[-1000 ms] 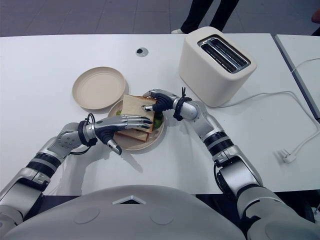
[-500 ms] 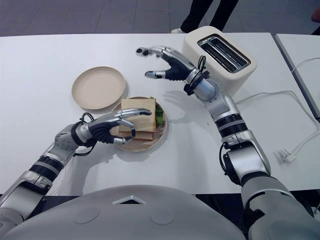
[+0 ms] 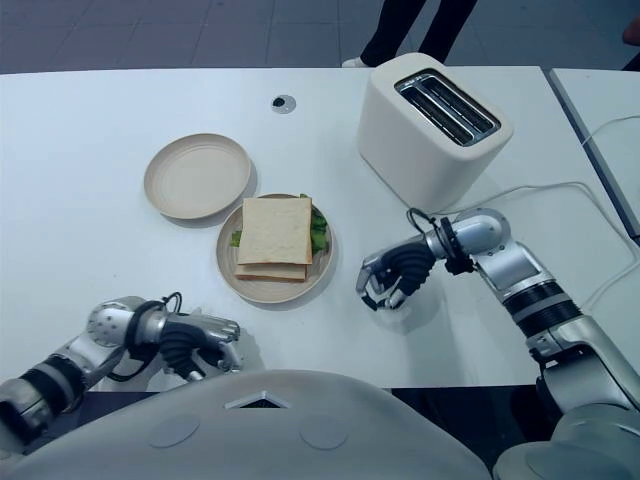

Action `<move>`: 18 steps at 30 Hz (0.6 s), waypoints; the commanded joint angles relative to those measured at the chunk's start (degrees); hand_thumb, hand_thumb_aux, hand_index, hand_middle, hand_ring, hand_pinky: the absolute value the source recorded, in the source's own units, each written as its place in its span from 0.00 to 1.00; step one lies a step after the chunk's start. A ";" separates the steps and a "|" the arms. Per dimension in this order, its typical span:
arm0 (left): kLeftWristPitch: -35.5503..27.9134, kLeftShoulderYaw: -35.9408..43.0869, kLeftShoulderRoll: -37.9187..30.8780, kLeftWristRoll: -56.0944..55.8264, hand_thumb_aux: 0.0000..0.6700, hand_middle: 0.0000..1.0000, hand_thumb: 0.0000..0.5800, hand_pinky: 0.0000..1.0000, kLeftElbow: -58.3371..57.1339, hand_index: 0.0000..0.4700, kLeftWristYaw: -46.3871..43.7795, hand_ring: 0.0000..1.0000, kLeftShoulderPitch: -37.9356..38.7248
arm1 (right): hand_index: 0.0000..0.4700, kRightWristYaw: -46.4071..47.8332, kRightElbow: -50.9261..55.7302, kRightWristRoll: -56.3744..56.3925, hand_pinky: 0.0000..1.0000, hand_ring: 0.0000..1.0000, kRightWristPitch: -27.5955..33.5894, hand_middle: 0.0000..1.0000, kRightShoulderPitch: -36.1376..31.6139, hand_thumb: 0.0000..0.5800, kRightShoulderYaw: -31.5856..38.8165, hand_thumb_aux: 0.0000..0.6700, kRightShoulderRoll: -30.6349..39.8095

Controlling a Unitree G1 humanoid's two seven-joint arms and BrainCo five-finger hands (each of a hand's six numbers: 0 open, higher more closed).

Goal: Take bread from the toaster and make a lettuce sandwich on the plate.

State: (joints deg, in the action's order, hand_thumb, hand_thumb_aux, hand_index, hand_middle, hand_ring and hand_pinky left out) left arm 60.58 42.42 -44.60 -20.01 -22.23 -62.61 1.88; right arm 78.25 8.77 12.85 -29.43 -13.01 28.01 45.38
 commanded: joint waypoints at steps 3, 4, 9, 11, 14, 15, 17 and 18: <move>-5.38 -7.61 12.00 26.68 1.00 1.00 1.00 1.00 -22.17 1.00 22.17 1.00 -14.63 | 1.00 -7.19 5.78 -5.26 1.00 1.00 0.02 1.00 -2.28 1.00 -0.58 1.00 -10.22; -6.36 -8.28 12.84 31.56 1.00 1.00 1.00 1.00 -24.47 1.00 28.37 1.00 -17.05 | 1.00 -9.03 7.38 -6.08 1.00 1.00 -0.63 1.00 -3.02 1.00 -1.23 1.00 -11.71; -11.22 -8.43 14.63 50.66 1.00 1.00 1.00 1.00 -29.62 1.00 57.51 1.00 -26.79 | 1.00 -29.89 20.59 -20.17 1.00 1.00 -6.32 1.00 -10.27 1.00 -4.34 1.00 -17.35; -11.28 -9.60 15.78 54.67 1.00 1.00 1.00 1.00 -30.03 1.00 67.78 1.00 -29.64 | 1.00 -38.45 24.79 -23.44 1.00 1.00 -7.77 1.00 -13.35 1.00 -6.56 1.00 -19.28; -8.97 -12.94 17.21 56.98 1.00 1.00 1.00 1.00 -28.48 1.00 79.53 1.00 -31.62 | 1.00 -46.81 27.46 -22.82 1.00 1.00 -9.92 1.00 -17.02 1.00 -11.27 1.00 -21.83; -7.39 -14.56 17.37 56.78 1.00 1.00 1.00 1.00 -27.26 1.00 82.52 1.00 -31.61 | 1.00 -48.63 27.71 -21.97 1.00 1.00 -10.95 1.00 -17.97 1.00 -12.73 1.00 -22.59; -0.20 -21.04 17.44 45.91 0.00 0.74 0.00 0.74 -19.65 0.00 83.64 0.74 -29.43 | 0.54 -52.35 25.64 -15.68 0.76 0.76 -12.78 0.76 -19.47 0.79 -17.87 0.54 -25.97; 2.74 -24.12 17.10 40.82 0.00 0.49 0.00 0.49 -15.08 0.00 84.01 0.49 -28.26 | 0.00 -53.32 23.85 -11.80 0.18 0.18 -13.12 0.18 -19.71 0.00 -20.17 0.00 -27.72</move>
State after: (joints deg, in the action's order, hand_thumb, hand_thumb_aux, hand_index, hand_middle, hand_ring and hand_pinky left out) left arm 58.32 23.63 -26.82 29.81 -44.67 20.87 -28.25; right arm 26.89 35.48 -5.29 -41.78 -31.11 11.94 20.60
